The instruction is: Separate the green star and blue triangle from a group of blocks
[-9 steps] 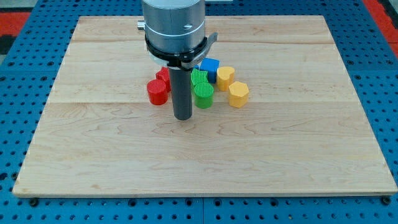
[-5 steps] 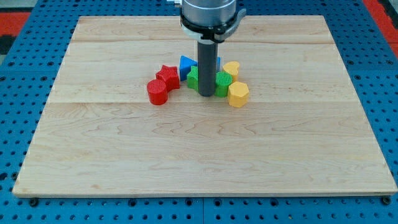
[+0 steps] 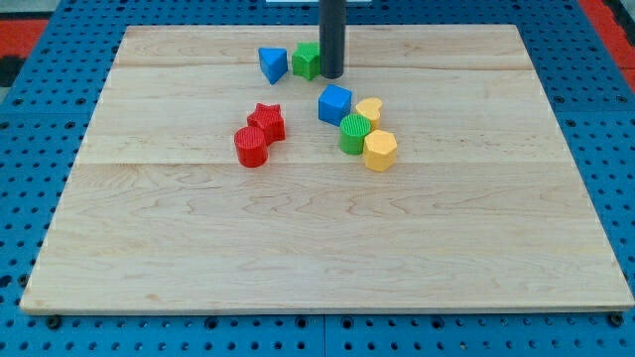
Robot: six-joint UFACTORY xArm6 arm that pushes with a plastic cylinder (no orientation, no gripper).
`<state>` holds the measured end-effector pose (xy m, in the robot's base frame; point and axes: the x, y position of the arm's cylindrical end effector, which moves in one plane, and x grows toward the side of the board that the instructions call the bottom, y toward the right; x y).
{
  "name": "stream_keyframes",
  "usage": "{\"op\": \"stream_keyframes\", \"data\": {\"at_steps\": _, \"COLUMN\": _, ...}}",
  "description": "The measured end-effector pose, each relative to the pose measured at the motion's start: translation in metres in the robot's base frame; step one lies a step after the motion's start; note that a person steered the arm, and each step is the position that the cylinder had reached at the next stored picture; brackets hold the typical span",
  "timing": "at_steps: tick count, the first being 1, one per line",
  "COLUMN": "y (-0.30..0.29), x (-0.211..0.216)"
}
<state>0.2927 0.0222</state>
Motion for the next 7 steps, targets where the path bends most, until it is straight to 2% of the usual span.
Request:
{"op": "stream_keyframes", "data": {"at_steps": 1, "y": -0.001, "x": -0.013}}
{"op": "stream_keyframes", "data": {"at_steps": 2, "y": 0.017, "x": -0.055}}
{"op": "stream_keyframes", "data": {"at_steps": 4, "y": -0.103, "x": -0.06}}
{"op": "stream_keyframes", "data": {"at_steps": 5, "y": -0.115, "x": -0.047}}
{"op": "stream_keyframes", "data": {"at_steps": 6, "y": -0.04, "x": -0.045}}
{"op": "stream_keyframes", "data": {"at_steps": 7, "y": -0.028, "x": -0.052}}
